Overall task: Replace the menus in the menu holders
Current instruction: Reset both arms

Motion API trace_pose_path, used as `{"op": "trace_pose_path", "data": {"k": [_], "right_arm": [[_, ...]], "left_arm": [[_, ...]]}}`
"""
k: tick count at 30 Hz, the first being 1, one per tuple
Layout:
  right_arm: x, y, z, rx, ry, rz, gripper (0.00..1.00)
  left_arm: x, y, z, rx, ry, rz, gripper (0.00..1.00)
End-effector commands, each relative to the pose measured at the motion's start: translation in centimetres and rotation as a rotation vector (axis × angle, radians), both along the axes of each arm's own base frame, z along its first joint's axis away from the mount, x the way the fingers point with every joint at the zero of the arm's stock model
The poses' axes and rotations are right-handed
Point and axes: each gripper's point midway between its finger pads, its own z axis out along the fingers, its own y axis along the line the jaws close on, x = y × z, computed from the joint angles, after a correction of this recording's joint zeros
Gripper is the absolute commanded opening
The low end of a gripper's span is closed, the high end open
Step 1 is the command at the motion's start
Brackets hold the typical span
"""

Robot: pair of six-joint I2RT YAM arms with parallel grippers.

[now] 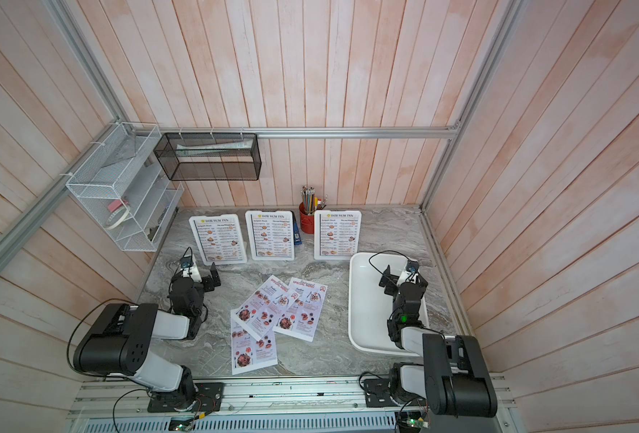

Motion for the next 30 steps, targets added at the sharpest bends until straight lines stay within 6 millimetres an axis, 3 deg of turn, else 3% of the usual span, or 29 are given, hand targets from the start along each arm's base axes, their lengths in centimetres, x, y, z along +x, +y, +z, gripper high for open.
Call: {"op": "trace_pose_path", "data": {"k": [1, 4, 6, 8, 10, 13, 30], "right_arm": [[1.4, 1.6, 2.2, -0.041, -0.103, 0.111, 0.98], [1.3, 2.0, 0.9, -0.044, -0.119, 0.133, 0.97], [0.9, 1.7, 1.4, -0.039, -0.169, 0.115, 0.98], [1.5, 2.4, 0.7, -0.052, -0.101, 0.159, 0.98], [2.6, 1.4, 0.0, -0.027, -0.051, 0.097, 0.98], [2.3, 0.7, 0.3, -0.021, -0.084, 0.052, 0.98], [2.4, 1.0, 0.5, -0.029, -0.089, 0.069, 0.98]], "left_arm": [[0.3, -0.4, 1.9, -0.017, -0.082, -0.027, 1.00], [0.2, -0.2, 2.0, -0.019, -0.091, -0.010, 1.00], [0.1, -0.2, 2.1, -0.017, -0.097, -0.007, 1.00], [0.2, -0.2, 2.0, -0.018, -0.096, -0.011, 1.00], [0.2, -0.2, 2.1, -0.018, -0.096, -0.011, 1.00], [0.2, -0.2, 2.0, -0.017, -0.095, -0.009, 1.00], [0.2, -0.2, 2.0, -0.016, -0.095, -0.009, 1.00]]}}
